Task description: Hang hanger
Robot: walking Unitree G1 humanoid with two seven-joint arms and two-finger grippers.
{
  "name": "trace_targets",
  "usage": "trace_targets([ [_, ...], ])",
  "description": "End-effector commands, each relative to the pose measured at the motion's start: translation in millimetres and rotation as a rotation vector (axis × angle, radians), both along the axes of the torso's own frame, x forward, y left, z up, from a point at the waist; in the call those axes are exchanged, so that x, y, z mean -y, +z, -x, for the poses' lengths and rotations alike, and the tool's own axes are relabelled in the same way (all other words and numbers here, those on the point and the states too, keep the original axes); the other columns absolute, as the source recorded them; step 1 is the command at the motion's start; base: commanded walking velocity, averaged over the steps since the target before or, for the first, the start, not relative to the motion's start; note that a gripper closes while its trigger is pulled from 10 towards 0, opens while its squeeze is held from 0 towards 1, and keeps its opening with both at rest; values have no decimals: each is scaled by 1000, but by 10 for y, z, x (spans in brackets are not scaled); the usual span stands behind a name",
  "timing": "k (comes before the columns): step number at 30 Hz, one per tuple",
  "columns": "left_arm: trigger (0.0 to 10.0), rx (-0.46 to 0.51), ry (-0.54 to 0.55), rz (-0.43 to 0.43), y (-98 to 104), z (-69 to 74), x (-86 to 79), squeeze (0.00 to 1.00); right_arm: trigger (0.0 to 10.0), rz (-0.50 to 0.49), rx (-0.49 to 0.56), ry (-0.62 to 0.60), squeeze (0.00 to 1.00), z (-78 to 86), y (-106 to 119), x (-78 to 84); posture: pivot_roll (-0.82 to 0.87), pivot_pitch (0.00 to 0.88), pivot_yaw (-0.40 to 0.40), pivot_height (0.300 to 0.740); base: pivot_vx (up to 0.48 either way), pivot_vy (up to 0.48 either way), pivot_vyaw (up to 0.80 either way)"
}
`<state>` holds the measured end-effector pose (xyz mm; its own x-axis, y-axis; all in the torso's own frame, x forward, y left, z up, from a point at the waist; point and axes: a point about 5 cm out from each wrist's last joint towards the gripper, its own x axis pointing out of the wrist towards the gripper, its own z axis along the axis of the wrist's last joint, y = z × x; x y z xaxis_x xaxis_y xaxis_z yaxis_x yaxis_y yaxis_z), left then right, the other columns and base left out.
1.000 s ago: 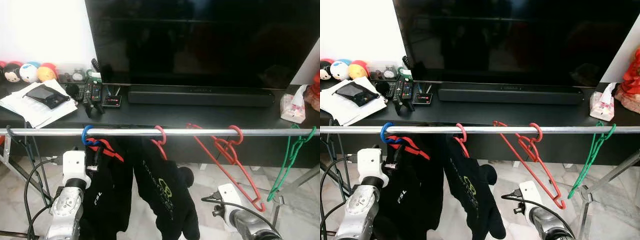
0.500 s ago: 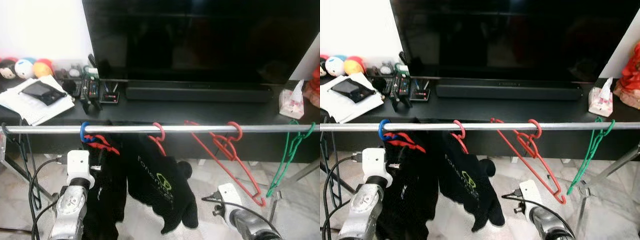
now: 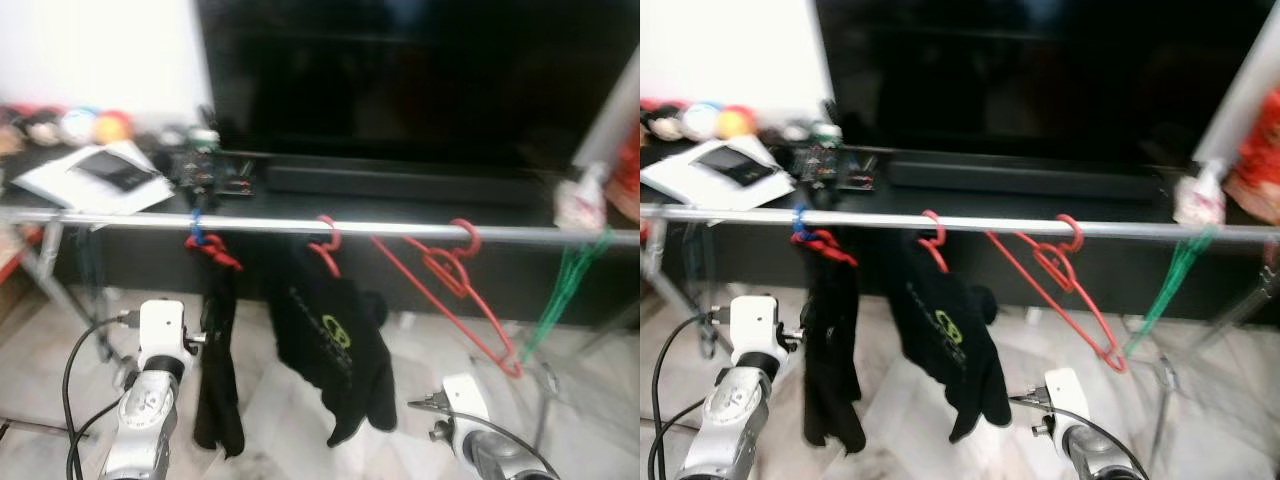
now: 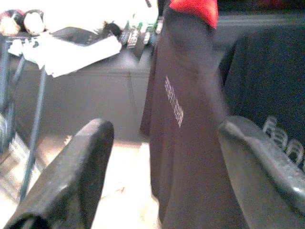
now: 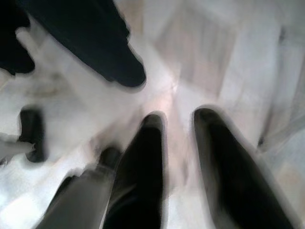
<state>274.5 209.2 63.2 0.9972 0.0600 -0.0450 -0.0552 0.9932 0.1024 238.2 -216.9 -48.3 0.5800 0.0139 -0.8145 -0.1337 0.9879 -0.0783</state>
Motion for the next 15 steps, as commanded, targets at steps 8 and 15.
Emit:
trace_targets([
  [8, 10000, 0, -16, 2, 33, -33, 31, 1000, 10000, -8, -15, -16, 0, 42, -29, 1, -77, 0, -43, 740, 0, 0, 0],
  [15, 10000, -28, -33, 1, -7, -24, 43, 1000, 10000, -7, -15, -17, 0, 42, -29, 2, -77, 0, -43, 740, 0, 0, 0],
])
